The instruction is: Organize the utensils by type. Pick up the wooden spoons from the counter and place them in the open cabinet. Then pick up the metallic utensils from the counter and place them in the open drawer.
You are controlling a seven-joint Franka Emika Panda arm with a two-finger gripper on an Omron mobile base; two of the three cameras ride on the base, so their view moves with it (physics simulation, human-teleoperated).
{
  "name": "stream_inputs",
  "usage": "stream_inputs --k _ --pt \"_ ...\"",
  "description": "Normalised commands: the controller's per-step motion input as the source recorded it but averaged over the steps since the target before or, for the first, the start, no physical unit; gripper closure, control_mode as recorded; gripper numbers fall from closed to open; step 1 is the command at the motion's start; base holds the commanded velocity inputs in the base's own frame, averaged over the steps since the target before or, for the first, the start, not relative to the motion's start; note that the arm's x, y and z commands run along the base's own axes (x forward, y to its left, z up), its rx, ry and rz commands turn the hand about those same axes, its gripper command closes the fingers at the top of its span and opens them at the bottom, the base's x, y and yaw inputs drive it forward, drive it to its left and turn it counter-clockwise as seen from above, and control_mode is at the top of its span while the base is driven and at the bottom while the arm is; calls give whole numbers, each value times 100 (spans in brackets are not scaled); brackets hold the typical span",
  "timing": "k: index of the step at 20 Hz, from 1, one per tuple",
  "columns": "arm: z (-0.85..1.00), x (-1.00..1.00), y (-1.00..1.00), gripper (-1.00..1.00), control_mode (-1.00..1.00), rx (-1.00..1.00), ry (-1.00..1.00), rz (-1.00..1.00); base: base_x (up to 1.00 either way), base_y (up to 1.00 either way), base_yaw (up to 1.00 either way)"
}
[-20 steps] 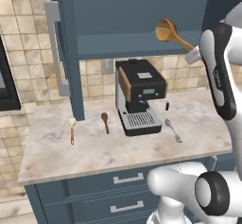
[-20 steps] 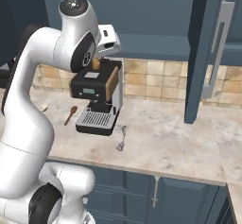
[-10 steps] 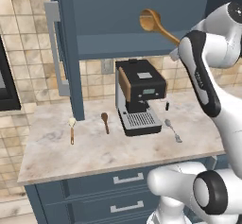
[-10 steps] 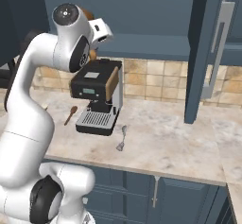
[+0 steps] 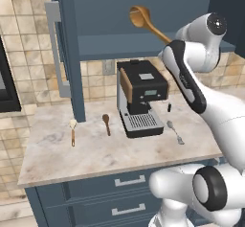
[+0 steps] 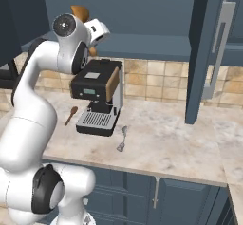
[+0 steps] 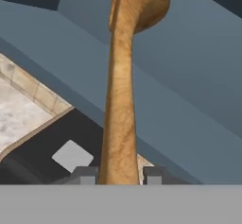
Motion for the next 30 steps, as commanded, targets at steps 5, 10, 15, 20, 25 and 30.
stream_inputs --k 5,10,15,20,25,30 --pt "0 69 12 100 -100 -2 0 0 0 0 0" --pt "0 58 14 100 -100 -4 -1 0 0 0 0" --pt "0 52 12 100 -100 -4 0 0 0 0 0" --pt "0 43 8 100 -100 -3 0 0 0 0 0" --pt "0 44 6 100 -100 -1 0 0 0 0 0" --pt "-2 44 6 100 -100 -2 0 0 0 0 0"
